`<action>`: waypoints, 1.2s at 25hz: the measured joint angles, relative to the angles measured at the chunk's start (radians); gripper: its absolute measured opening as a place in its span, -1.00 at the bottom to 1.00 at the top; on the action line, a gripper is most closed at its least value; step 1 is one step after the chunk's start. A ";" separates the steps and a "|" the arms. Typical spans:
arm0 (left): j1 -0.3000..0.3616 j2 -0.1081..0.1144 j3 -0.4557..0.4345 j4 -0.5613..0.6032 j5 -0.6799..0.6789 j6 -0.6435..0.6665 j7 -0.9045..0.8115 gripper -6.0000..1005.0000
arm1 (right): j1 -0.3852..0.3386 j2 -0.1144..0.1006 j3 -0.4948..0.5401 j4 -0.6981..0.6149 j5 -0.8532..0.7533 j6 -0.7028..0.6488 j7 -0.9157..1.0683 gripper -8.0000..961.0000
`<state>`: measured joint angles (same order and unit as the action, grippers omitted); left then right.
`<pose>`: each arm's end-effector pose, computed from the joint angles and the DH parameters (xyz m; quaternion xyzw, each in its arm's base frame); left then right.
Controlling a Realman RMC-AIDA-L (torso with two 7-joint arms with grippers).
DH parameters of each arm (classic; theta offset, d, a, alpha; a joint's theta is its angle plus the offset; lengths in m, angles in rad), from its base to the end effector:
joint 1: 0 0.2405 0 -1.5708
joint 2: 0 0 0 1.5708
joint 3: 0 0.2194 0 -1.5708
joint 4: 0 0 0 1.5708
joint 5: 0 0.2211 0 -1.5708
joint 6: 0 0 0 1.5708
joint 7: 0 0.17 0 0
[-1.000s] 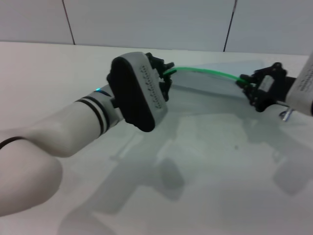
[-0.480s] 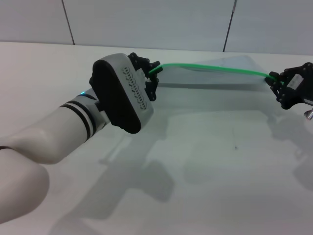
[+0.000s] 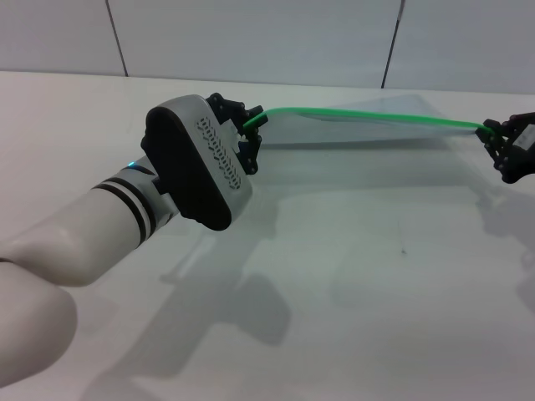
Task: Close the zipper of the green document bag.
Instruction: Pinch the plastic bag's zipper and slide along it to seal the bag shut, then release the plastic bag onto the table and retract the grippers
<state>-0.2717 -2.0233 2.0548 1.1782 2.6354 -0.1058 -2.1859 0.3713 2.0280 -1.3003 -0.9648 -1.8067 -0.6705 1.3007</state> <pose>-0.1501 0.3828 -0.0608 -0.8543 0.1184 -0.0149 0.5060 0.2520 0.4142 0.0232 -0.9020 0.0719 0.0116 0.4256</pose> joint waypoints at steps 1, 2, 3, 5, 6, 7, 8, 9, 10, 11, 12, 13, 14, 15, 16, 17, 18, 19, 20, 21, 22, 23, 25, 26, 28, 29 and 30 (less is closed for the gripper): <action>0.001 0.000 -0.001 0.000 0.000 0.000 0.000 -0.63 | 0.000 0.000 0.004 0.000 -0.004 0.000 0.000 -0.80; 0.001 0.000 -0.001 0.000 0.000 -0.001 0.000 -0.63 | 0.000 0.001 0.006 0.001 -0.007 0.001 0.000 -0.79; 0.001 0.000 -0.001 0.000 0.000 -0.001 0.000 -0.63 | 0.000 0.001 0.008 0.001 -0.007 0.001 0.000 -0.79; 0.003 -0.001 -0.006 0.000 0.000 -0.001 0.000 -0.63 | 0.000 0.001 0.011 0.001 -0.007 0.001 0.000 -0.79; 0.005 -0.001 -0.010 0.000 0.000 -0.002 0.000 -0.62 | 0.000 0.001 0.012 0.002 -0.008 0.001 0.000 -0.79; 0.006 -0.002 -0.011 0.000 -0.001 -0.003 0.000 -0.62 | 0.000 0.001 0.014 0.002 -0.008 0.001 0.000 -0.79; 0.006 -0.002 -0.012 0.000 -0.001 -0.003 0.000 -0.62 | 0.000 0.001 0.015 0.004 -0.008 0.002 0.000 -0.79; 0.006 -0.002 -0.012 0.000 -0.002 -0.003 0.000 -0.62 | 0.000 0.001 0.017 0.007 -0.008 0.002 0.000 -0.79; 0.006 -0.002 -0.012 0.000 -0.003 -0.003 0.000 -0.62 | 0.000 0.001 0.017 0.010 -0.008 0.002 0.000 -0.79; 0.006 -0.002 -0.012 0.000 -0.004 -0.003 0.000 -0.62 | 0.000 0.001 0.018 0.012 -0.008 0.002 0.000 -0.79; 0.006 -0.002 -0.012 0.000 -0.004 -0.004 0.000 -0.62 | 0.000 0.001 0.018 0.013 -0.008 0.002 -0.002 -0.79; 0.006 -0.002 -0.012 0.000 -0.005 -0.004 0.000 -0.61 | 0.000 0.001 0.018 0.013 -0.008 0.002 -0.004 -0.79; 0.006 -0.002 -0.012 0.000 -0.006 -0.004 0.000 -0.61 | 0.000 0.001 0.018 0.013 -0.008 0.004 -0.007 -0.79; 0.006 -0.002 -0.012 0.000 -0.006 -0.005 0.000 -0.61 | 0.000 0.001 0.018 0.014 -0.008 0.006 -0.009 -0.78; 0.007 -0.002 -0.012 0.000 -0.007 -0.008 0.000 -0.61 | 0.000 0.001 0.018 0.017 -0.011 0.010 -0.010 -0.78; 0.008 -0.002 -0.012 0.000 -0.007 -0.014 -0.001 -0.61 | 0.002 0.001 0.018 0.020 -0.018 0.012 -0.010 -0.78; 0.009 -0.002 -0.012 -0.001 -0.007 -0.021 -0.002 -0.61 | 0.004 0.000 0.018 0.024 -0.027 0.013 -0.010 -0.78; 0.013 -0.002 -0.013 -0.003 -0.007 -0.033 -0.002 -0.60 | 0.006 0.001 0.016 0.028 -0.038 0.017 -0.010 -0.78; 0.015 -0.002 -0.015 -0.004 -0.008 -0.040 -0.002 -0.60 | 0.008 0.002 0.014 0.033 -0.050 0.028 -0.007 -0.78; 0.016 -0.002 -0.015 -0.006 -0.008 -0.045 -0.001 -0.60 | 0.009 0.005 0.009 0.038 -0.059 0.039 -0.004 -0.78; 0.015 -0.003 -0.015 -0.006 -0.008 -0.048 -0.001 -0.60 | 0.009 0.007 0.003 0.043 -0.060 0.058 0.001 -0.78; 0.013 -0.003 -0.015 -0.007 -0.008 -0.048 -0.002 -0.60 | 0.009 0.010 -0.007 0.047 -0.058 0.078 0.007 -0.78; 0.008 -0.003 -0.015 -0.009 -0.008 -0.048 -0.005 -0.59 | 0.006 0.012 -0.025 0.051 -0.046 0.105 0.023 -0.78; 0.006 -0.003 -0.015 -0.012 -0.008 -0.048 -0.006 -0.59 | 0.004 0.012 -0.033 0.050 -0.037 0.115 0.031 -0.78; 0.001 -0.003 -0.014 -0.019 -0.011 -0.051 -0.009 -0.59 | 0.000 0.013 -0.044 0.047 -0.005 0.118 0.035 -0.55; -0.004 -0.003 -0.014 -0.026 -0.017 -0.056 -0.011 -0.59 | -0.002 0.013 -0.047 0.045 0.012 0.117 0.033 -0.32; -0.009 -0.004 -0.012 -0.034 -0.024 -0.062 -0.012 -0.59 | -0.005 0.013 -0.048 0.044 0.033 0.117 0.031 -0.27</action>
<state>-0.2802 -2.0268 2.0423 1.1440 2.6113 -0.1680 -2.1979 0.3663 2.0409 -1.3479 -0.9207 -1.7738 -0.5540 1.3313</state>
